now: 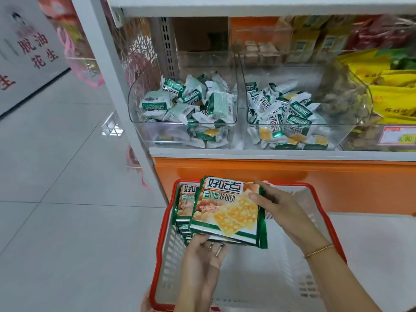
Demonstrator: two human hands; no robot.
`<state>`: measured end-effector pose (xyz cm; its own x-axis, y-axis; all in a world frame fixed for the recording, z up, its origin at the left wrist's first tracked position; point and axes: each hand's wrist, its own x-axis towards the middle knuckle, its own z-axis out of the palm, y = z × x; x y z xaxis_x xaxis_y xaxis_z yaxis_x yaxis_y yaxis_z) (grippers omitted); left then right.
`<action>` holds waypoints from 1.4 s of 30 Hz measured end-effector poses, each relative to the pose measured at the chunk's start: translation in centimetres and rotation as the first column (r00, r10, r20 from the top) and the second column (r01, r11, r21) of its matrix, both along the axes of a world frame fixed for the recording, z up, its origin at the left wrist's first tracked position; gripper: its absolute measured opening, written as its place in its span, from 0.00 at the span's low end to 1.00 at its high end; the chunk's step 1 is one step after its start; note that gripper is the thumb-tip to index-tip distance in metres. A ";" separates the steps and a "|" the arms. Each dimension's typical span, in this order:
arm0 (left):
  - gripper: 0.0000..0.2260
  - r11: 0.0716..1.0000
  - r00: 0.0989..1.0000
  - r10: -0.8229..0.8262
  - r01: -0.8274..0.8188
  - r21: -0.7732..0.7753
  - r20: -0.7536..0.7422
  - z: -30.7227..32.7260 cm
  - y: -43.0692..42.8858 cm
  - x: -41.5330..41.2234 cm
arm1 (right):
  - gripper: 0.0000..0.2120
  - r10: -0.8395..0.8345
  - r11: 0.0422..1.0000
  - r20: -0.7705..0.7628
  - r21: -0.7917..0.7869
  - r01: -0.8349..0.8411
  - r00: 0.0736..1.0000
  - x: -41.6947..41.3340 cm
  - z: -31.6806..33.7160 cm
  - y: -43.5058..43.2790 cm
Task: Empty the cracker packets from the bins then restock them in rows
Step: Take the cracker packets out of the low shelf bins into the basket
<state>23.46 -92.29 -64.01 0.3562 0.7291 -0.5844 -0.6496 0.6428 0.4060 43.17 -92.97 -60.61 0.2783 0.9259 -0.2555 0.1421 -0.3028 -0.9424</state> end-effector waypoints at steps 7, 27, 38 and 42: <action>0.30 0.999 0.998 0.005 -0.007 0.052 0.055 -0.8 0.7 -0.5 | 0.48 0.169 0.967 -0.503 -0.083 -0.243 0.847 -1.6 0.0 -1.0; 0.27 0.893 -0.071 0.003 0.450 -0.029 -0.997 -0.8 3.5 -7.7 | 0.45 -0.082 0.693 -0.481 -0.657 -0.297 0.873 6.5 -10.7 -5.0; 0.17 0.825 -0.137 0.020 0.562 -0.061 -0.990 -3.5 2.6 -7.9 | 0.42 -0.240 0.611 -0.641 -0.683 -0.400 0.729 1.1 -18.6 -3.8; 0.17 0.836 -0.129 0.014 0.546 -0.059 -0.992 -2.8 2.8 -7.5 | 0.46 -0.288 0.668 -0.660 -0.658 -0.347 0.694 1.2 -20.0 -4.0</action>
